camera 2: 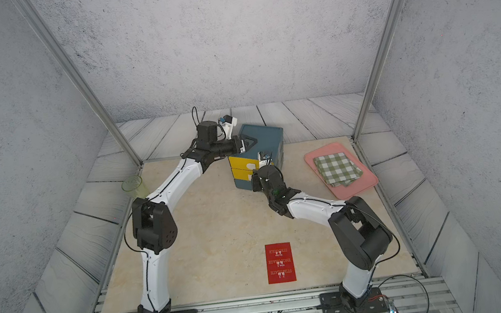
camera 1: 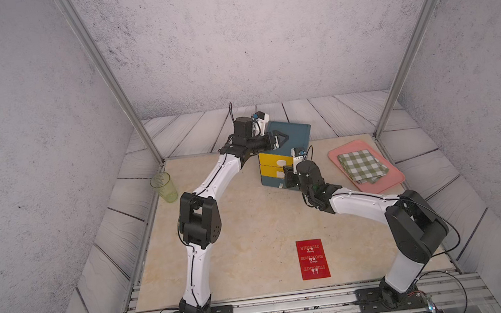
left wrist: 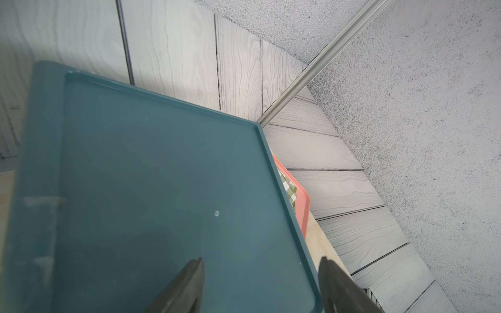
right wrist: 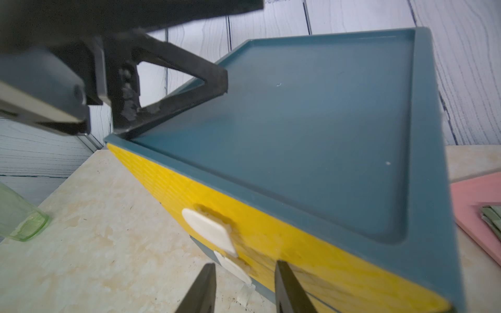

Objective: Take the postcards out of the drawer
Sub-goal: Close the drawer of the storage box.

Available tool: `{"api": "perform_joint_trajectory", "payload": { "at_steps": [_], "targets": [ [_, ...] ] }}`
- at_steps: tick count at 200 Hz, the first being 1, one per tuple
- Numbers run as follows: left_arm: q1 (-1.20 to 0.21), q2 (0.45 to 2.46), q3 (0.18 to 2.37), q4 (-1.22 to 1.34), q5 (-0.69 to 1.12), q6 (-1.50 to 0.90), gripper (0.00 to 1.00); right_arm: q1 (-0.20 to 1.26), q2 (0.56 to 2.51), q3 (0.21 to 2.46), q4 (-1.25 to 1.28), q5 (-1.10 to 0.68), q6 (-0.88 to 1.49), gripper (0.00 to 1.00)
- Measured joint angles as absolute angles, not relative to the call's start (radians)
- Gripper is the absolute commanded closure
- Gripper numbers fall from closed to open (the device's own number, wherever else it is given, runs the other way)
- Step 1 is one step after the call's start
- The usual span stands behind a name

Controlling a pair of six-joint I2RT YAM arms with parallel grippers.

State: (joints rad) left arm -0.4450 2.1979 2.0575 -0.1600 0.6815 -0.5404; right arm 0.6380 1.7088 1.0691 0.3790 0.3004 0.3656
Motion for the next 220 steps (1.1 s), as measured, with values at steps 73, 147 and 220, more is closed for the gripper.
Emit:
{"api": "perform_joint_trajectory", "payload": {
  "at_steps": [73, 147, 220],
  "targets": [
    [-0.445, 2.195, 2.055, -0.157, 0.677, -0.543, 0.26, 0.635, 1.712, 1.07, 0.367, 0.27, 0.371, 0.58],
    [-0.445, 2.157, 2.046, -0.208, 0.62, -0.559, 0.25, 0.636, 1.55, 1.019, 0.21, 0.242, 0.369, 0.56],
    [-0.444, 1.976, 1.949, -0.186, 0.589, -0.605, 0.24, 0.612, 1.393, 1.061, -0.049, 0.167, 0.366, 0.55]
  ]
}}
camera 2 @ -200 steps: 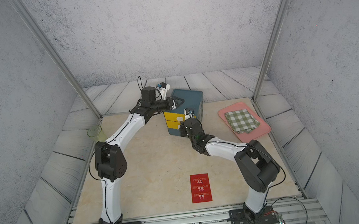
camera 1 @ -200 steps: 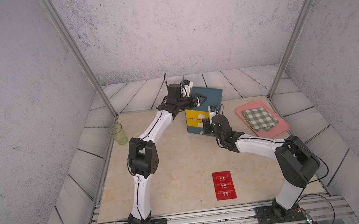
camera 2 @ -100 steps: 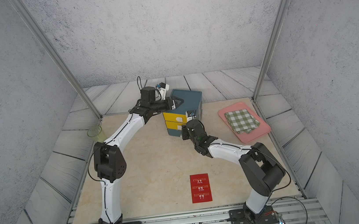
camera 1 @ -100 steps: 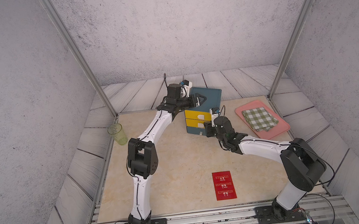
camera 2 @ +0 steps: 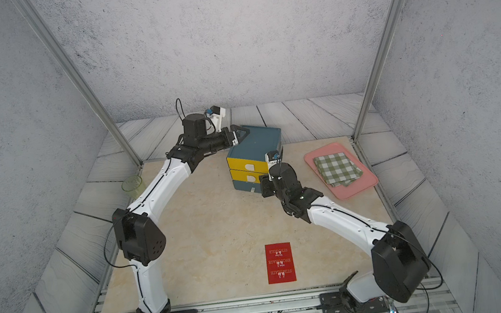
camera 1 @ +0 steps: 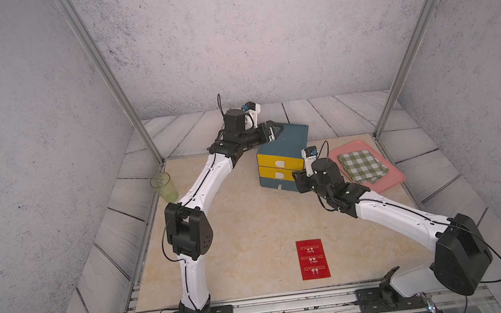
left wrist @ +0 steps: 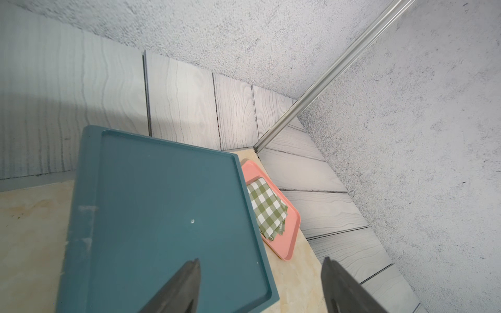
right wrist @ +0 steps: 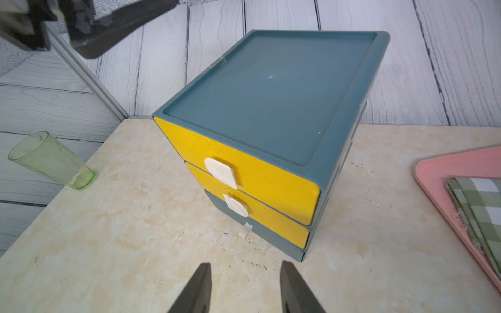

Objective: Take the postcards out of the drawer
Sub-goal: Close the drawer of the storage box, then open the drawer in the storage box.

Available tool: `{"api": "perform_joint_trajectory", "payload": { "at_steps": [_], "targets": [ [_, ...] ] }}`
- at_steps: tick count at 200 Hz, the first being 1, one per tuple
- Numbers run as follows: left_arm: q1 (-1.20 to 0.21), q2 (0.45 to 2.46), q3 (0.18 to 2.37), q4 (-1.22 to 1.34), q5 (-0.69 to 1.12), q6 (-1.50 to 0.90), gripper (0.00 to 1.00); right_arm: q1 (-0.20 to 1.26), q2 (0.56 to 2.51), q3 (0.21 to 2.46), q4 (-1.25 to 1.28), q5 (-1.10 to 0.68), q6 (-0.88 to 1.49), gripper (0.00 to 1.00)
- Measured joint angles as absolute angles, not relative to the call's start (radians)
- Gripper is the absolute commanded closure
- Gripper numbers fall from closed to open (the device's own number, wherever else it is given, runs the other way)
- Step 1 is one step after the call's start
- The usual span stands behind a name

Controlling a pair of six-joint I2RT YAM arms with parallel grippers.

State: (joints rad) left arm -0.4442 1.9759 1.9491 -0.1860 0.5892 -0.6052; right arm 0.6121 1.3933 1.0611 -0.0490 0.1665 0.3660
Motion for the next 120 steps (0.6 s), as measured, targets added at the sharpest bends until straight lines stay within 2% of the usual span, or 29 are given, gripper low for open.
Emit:
{"api": "perform_joint_trajectory", "payload": {
  "at_steps": [32, 60, 85, 120],
  "targets": [
    [-0.444, 1.752, 1.586, -0.097, 0.549, -0.666, 0.24, 0.481, 1.393, 1.24, -0.199, 0.009, 0.367, 0.55],
    [-0.455, 1.601, 1.299, -0.009, 0.514, -0.744, 0.23, 0.374, 1.477, 1.513, -0.321, -0.141, 0.356, 0.55],
    [-0.482, 1.589, 1.155, 0.067, 0.506, -0.823, 0.23, 0.313, 1.618, 1.715, -0.366, -0.315, 0.364, 0.56],
    [-0.52, 1.642, 1.048, 0.188, 0.508, -0.957, 0.23, 0.265, 1.848, 1.872, -0.43, -0.509, 0.413, 0.56]
  ]
}}
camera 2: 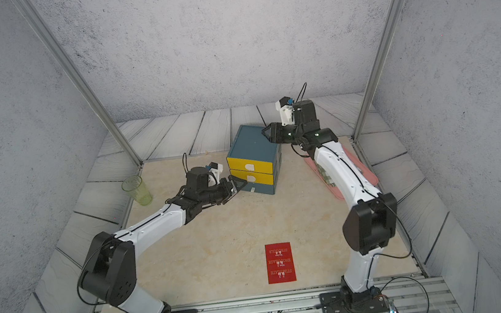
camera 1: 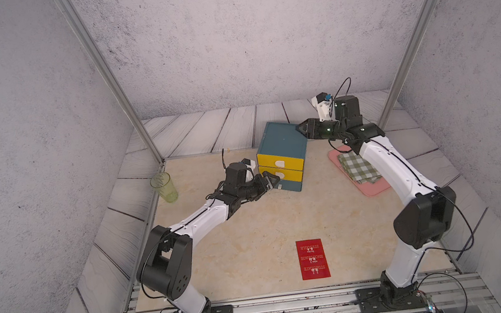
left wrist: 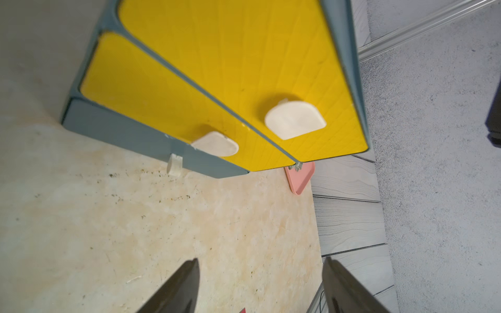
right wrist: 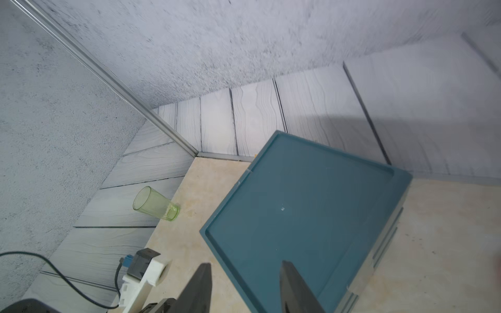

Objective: Take the postcards out of the drawer
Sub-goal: Open the drawer in the storage box.

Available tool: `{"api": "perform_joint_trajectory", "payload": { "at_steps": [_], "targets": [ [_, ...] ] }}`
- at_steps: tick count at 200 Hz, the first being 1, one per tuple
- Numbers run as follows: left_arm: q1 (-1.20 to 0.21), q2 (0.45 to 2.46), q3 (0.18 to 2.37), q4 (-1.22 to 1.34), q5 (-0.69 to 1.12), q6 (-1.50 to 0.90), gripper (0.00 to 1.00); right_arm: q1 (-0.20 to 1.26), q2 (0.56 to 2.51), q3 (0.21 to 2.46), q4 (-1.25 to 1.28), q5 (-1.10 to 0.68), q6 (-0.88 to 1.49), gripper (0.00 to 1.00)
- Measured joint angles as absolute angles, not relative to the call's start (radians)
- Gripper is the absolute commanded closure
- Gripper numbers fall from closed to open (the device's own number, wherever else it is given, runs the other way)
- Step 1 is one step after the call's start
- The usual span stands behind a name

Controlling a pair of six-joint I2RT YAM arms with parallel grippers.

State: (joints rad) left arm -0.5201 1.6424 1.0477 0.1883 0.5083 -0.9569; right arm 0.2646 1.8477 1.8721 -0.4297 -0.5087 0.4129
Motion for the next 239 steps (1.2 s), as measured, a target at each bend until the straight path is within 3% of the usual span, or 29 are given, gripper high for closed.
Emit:
{"api": "perform_joint_trajectory", "payload": {
  "at_steps": [34, 90, 239],
  "targets": [
    [-0.546, 1.71, 1.007, 0.352, 0.489, -1.085, 0.22, 0.252, 1.974, 1.913, -0.494, -0.582, 0.451, 0.56],
    [-0.574, 1.867, 0.954, 0.633, 0.413, -1.276, 0.22, 0.254, 2.007, 1.95, -0.504, -0.635, 0.496, 0.58],
    [-0.688, 1.95, 0.912, 0.926, 0.014, -1.353, 0.23, 0.254, 2.046, 1.972, -0.513, -0.637, 0.498, 0.59]
  ]
}}
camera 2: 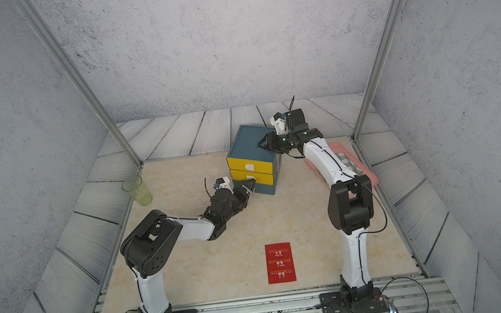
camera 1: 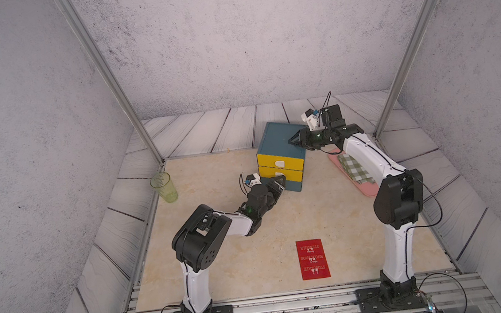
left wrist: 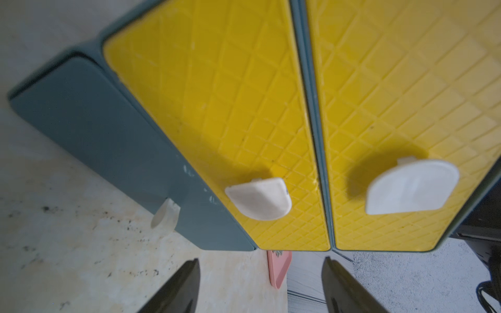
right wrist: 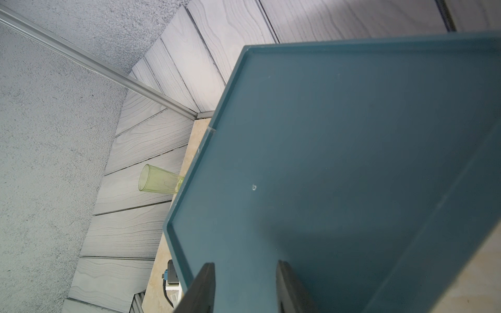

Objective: Take the postcards out of the drawer
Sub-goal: Open the drawer in the storage box.

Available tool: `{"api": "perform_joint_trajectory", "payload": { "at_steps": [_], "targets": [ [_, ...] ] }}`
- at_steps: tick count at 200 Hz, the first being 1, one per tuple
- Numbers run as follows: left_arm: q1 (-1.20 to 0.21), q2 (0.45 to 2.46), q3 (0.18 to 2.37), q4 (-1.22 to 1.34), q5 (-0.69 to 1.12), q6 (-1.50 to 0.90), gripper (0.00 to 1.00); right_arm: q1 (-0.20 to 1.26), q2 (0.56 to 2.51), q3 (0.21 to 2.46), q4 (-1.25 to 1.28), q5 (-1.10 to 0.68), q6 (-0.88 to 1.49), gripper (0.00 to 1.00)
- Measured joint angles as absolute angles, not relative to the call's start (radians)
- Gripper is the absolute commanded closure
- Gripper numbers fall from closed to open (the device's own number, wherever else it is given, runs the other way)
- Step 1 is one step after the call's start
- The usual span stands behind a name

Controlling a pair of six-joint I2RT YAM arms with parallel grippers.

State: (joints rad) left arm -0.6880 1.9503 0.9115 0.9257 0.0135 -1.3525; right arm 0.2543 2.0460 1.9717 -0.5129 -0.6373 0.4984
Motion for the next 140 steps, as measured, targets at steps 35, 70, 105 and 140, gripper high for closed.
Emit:
{"api": "perform_joint_trajectory", "payload": {
  "at_steps": [35, 70, 105, 140],
  "targets": [
    [-0.704, 1.979, 0.921, 0.96, -0.046, -1.378, 0.24, 0.254, 2.046, 1.972, -0.513, -0.637, 0.498, 0.59],
    [-0.71, 2.033, 0.933, 1.004, -0.08, -1.42, 0.26, 0.254, 2.046, 1.971, -0.513, -0.637, 0.498, 0.6],
    [-0.71, 2.049, 0.942, 1.011, -0.105, -1.436, 0.27, 0.254, 2.046, 1.964, -0.501, -0.637, 0.498, 0.6],
    [-0.71, 2.049, 0.971, 1.019, -0.12, -1.444, 0.27, 0.254, 2.046, 1.959, -0.488, -0.638, 0.498, 0.6]
  ]
}}
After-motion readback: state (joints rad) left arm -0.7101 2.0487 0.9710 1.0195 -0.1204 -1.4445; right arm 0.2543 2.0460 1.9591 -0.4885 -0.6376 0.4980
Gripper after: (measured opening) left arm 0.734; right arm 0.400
